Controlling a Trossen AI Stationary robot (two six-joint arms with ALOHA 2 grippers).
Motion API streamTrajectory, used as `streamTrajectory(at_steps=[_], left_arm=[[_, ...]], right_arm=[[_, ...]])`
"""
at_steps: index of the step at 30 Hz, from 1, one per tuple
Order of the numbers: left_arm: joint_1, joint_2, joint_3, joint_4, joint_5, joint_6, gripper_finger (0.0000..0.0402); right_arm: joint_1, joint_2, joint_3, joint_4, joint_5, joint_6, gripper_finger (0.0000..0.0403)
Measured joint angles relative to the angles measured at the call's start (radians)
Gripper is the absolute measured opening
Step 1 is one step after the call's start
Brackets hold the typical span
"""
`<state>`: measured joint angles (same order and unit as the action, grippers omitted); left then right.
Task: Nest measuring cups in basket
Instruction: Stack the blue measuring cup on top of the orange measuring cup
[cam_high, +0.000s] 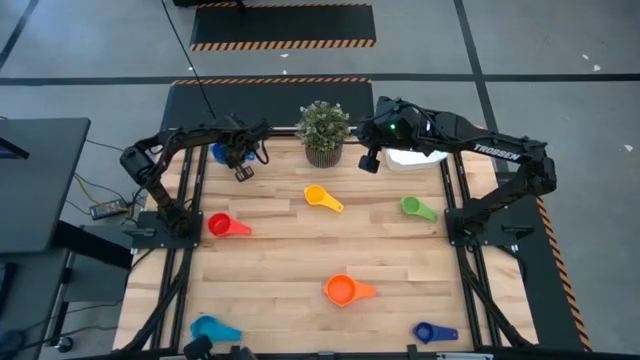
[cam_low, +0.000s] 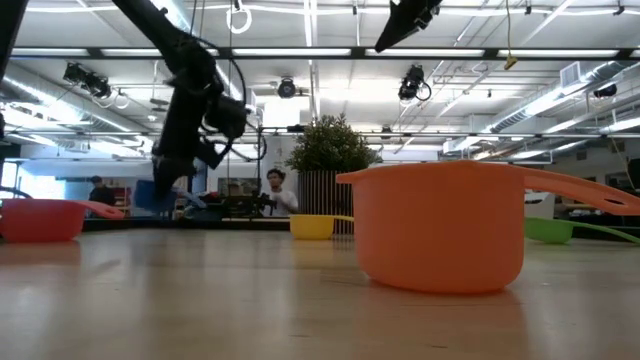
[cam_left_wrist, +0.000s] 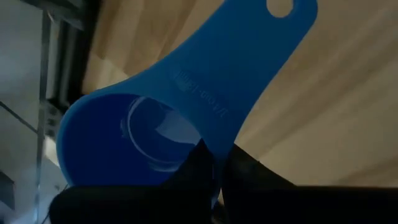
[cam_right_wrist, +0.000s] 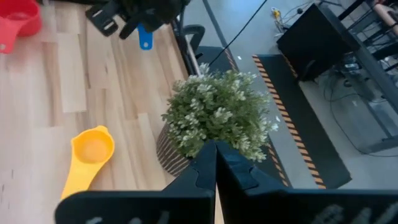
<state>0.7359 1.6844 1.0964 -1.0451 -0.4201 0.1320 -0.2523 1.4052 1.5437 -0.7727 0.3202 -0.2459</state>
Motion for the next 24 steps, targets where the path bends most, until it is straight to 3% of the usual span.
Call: streamTrajectory(at_steps=[7,16,24], left_arm=[[-0.142,-0.085,0.218,-0.158,0.054,-0.155,0.0013],[-0.432,-0.115,0.544,-0.376,0.055,-0.411,0.0013],[-0.727,-0.114,0.648,-0.436,0.056,-0.755,0.0013]], right_arm=[[0.001,0.000,0.070,-0.075,0.053,-0.044,0.0007],[0.065,-0.001,0.261,-0.294,0.075,-0.065,0.0007],[0.174,-0.001,0.465,-0.428,0.172,-0.068,0.0007]])
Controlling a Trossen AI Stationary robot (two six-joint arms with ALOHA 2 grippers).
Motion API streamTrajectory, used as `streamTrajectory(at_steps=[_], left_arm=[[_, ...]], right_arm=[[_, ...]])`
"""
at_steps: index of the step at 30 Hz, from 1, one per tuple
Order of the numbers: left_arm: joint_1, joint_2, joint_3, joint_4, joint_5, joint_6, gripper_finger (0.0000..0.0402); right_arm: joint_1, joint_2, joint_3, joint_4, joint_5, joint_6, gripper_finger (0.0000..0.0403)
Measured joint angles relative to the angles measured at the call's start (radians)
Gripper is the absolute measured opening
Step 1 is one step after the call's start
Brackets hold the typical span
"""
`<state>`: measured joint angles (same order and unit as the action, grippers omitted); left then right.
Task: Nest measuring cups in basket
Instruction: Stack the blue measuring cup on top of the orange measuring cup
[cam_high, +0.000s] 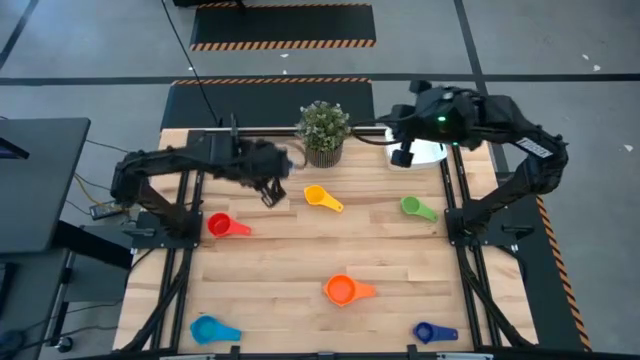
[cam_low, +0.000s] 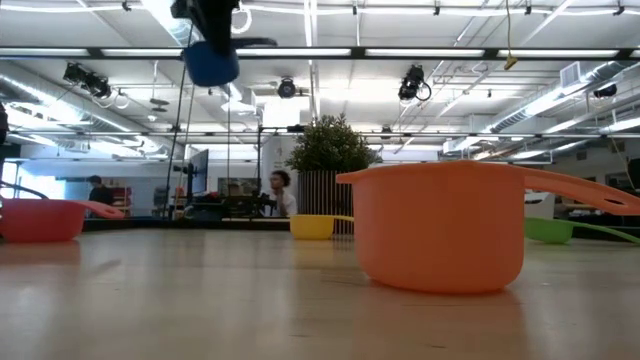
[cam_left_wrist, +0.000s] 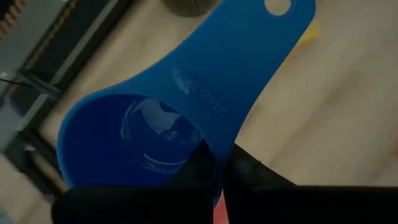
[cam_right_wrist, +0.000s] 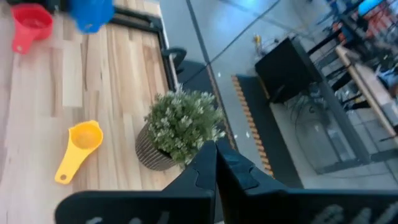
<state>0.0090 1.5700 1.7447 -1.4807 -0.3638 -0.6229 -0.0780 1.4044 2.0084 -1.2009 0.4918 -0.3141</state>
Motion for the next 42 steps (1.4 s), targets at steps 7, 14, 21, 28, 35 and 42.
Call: streamTrajectory(at_steps=[7,14,21,28,35,42], left_arm=[[-0.220,0.021,-0.026,0.039,-0.001,-0.266,0.0012],[-0.325,0.141,-0.027,0.137,0.035,-0.379,0.0012],[-0.345,0.232,-0.027,0.330,0.098,-0.445,0.0012],[-0.366,0.288,-0.027,0.531,0.107,-0.332,0.0012],[-0.381,0.320,-0.029,0.652,0.188,-0.261,0.0012],[-0.402,0.372,-0.027,0.810,0.239,-0.194,0.0012]], right_arm=[[0.087,-0.001,0.133,-0.060,0.013,-0.003,0.0007],[0.149,-0.009,0.180,-0.199,0.013,-0.001,0.0007],[0.200,-0.033,0.180,-0.264,0.004,0.010,0.0007],[0.211,-0.076,0.180,-0.282,-0.129,0.106,0.0007],[0.211,-0.116,0.180,-0.282,-0.143,0.192,0.0007],[0.211,-0.126,0.180,-0.284,-0.143,0.262,0.0007]])
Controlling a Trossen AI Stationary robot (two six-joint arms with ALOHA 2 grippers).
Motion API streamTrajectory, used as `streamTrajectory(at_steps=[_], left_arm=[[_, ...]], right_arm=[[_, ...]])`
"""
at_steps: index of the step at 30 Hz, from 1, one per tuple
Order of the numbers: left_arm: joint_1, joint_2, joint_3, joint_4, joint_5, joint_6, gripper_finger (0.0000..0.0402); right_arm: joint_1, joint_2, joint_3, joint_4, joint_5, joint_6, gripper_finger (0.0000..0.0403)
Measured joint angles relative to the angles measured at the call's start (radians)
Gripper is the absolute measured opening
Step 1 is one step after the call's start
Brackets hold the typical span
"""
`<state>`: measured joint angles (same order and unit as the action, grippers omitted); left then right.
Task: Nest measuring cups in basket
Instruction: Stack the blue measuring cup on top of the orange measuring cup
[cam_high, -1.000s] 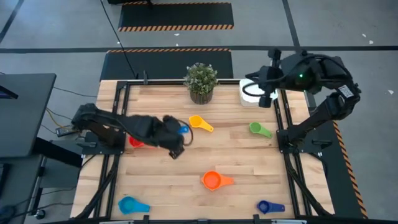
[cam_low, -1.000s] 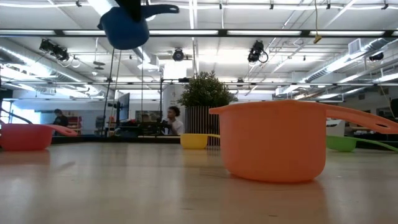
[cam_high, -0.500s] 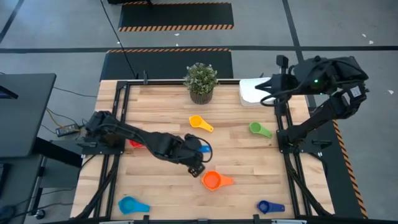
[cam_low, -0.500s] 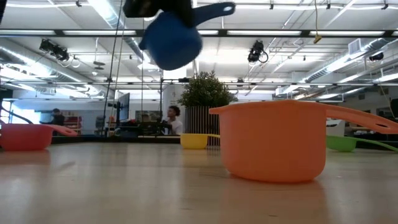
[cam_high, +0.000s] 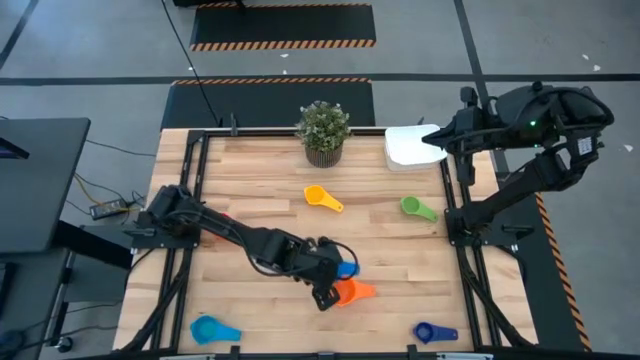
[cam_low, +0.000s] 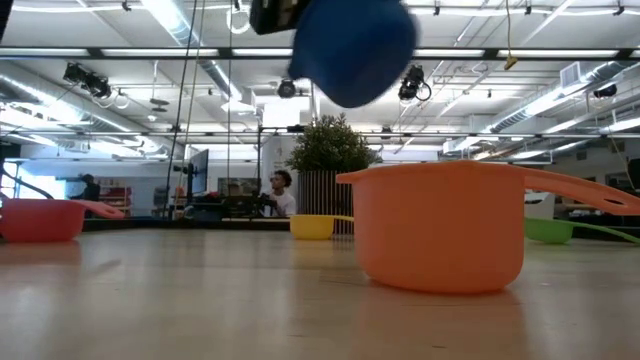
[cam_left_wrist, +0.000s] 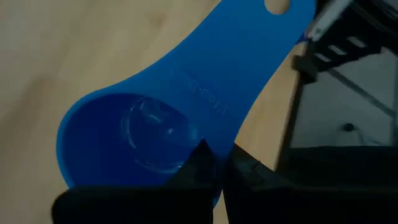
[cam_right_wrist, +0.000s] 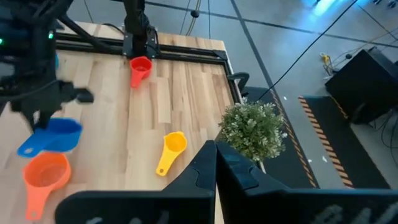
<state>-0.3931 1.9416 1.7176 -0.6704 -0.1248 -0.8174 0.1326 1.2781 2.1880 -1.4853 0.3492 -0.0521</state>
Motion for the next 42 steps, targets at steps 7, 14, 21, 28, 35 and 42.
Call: streamTrajectory(at_steps=[7,14,21,28,35,42], left_arm=[[-0.004,0.089,-0.001,0.088,0.075,-0.001,0.0012],[-0.016,0.123,0.000,0.168,0.094,-0.013,0.0012],[-0.015,0.130,0.000,0.145,0.069,-0.030,0.0012],[-0.015,0.165,0.000,0.141,0.097,-0.058,0.0012],[-0.015,0.168,0.000,0.017,0.100,-0.103,0.0012],[-0.015,0.165,0.000,-0.050,0.101,-0.130,0.0011]], right_arm=[[0.000,0.007,0.000,0.000,0.008,0.000,0.0007],[0.000,0.015,0.000,-0.001,0.023,-0.001,0.0007],[0.000,0.019,-0.001,-0.007,0.024,-0.002,0.0007],[0.000,0.018,-0.001,-0.010,0.024,-0.003,0.0007],[0.000,0.018,-0.001,-0.011,0.024,-0.008,0.0007],[0.000,0.018,-0.001,-0.011,0.024,-0.030,0.0007]])
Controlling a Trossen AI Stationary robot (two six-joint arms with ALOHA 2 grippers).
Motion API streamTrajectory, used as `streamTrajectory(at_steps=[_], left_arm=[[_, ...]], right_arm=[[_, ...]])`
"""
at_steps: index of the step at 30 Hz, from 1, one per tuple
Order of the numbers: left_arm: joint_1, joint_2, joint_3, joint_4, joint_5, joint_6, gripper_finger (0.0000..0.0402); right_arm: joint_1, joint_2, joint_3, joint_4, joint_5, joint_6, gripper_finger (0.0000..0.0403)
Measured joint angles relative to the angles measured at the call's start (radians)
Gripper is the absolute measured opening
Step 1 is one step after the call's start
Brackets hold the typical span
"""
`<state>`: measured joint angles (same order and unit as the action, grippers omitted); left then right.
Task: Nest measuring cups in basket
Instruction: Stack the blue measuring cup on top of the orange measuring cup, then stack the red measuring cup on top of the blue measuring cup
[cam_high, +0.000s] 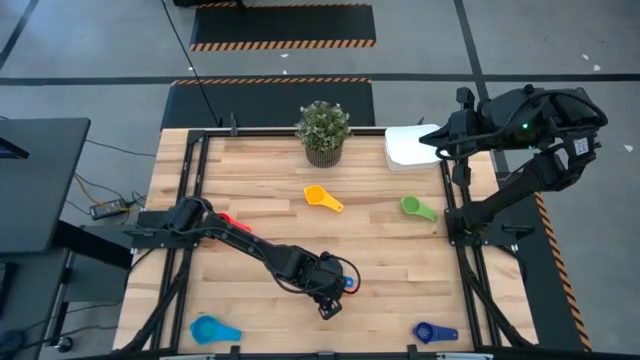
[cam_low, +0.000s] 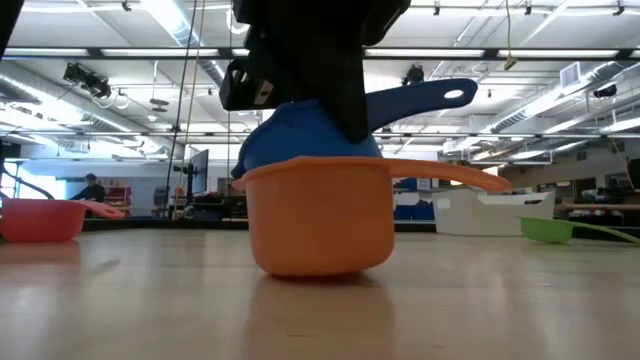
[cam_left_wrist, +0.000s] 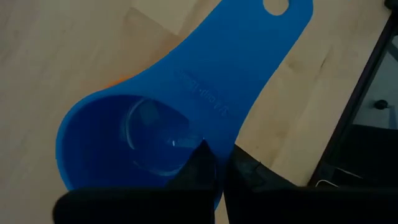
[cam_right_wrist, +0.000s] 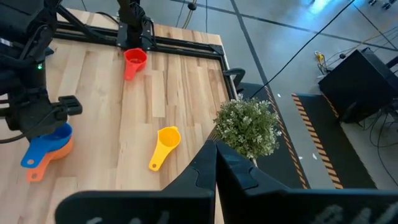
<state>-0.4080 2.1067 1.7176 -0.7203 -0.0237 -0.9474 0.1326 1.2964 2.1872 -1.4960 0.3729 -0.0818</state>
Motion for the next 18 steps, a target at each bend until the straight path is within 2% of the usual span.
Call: streamTrajectory(at_steps=[10,18], left_arm=[[0.002,0.000,0.000,0.006,0.004,-0.002,0.0063],[0.011,-0.005,0.000,0.001,0.024,0.004,0.0067]], right_arm=[[0.000,0.000,0.000,0.000,0.000,-0.003,0.0007],[0.000,0.000,0.000,0.000,0.000,-0.025,0.0007]])
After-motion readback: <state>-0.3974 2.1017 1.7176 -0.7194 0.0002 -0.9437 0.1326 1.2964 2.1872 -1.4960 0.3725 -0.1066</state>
